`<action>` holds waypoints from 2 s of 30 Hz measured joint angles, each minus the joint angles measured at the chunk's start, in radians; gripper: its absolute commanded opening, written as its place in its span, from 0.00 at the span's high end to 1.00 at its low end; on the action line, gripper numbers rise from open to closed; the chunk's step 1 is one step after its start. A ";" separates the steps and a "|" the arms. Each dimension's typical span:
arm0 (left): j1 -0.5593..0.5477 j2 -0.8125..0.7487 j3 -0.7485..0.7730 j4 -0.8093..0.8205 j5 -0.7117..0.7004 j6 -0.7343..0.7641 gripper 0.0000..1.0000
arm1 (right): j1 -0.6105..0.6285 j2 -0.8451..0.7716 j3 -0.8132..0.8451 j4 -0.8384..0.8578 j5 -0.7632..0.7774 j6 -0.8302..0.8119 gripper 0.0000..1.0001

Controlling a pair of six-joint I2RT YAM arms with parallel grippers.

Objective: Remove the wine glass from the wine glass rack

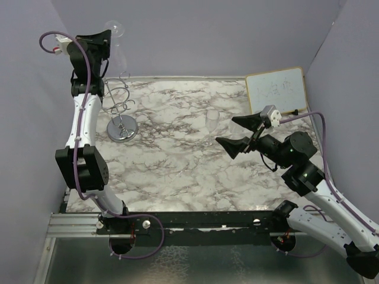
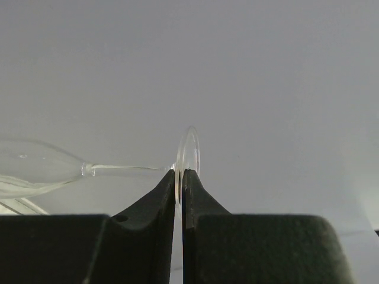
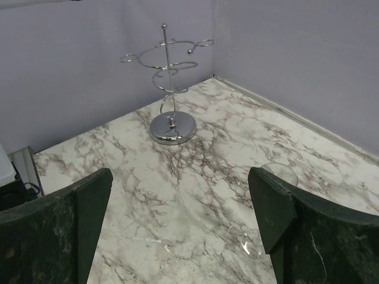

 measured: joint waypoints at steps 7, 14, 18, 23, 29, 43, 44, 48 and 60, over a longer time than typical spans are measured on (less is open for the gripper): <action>-0.164 0.000 0.043 0.028 0.050 0.027 1.00 | 0.000 0.000 0.013 -0.011 0.000 0.016 0.00; -0.274 -0.054 -0.034 0.027 0.058 0.101 1.00 | 0.000 -0.010 0.020 -0.027 0.000 0.051 0.00; -0.320 -0.144 -0.149 0.021 0.059 0.156 1.00 | 0.000 -0.005 0.020 -0.028 -0.001 0.077 0.00; -0.358 -0.309 -0.308 0.010 0.059 0.237 1.00 | 0.000 0.013 0.021 -0.029 -0.007 0.108 0.00; -0.368 -0.496 -0.459 -0.017 0.064 0.309 1.00 | 0.000 0.090 0.068 -0.039 -0.031 0.157 0.00; -0.368 -0.746 -0.737 -0.140 0.190 0.388 1.00 | 0.000 0.467 0.369 -0.066 -0.208 0.385 0.01; -0.368 -0.765 -0.757 -0.146 0.199 0.387 1.00 | 0.000 0.499 0.394 -0.069 -0.223 0.402 0.02; -0.369 -0.818 -0.817 -0.157 0.235 0.377 1.00 | 0.000 0.611 0.468 -0.077 -0.282 0.468 0.07; -0.369 -0.928 -0.897 -0.155 0.336 0.356 1.00 | 0.000 0.809 0.529 -0.014 -0.426 0.638 0.38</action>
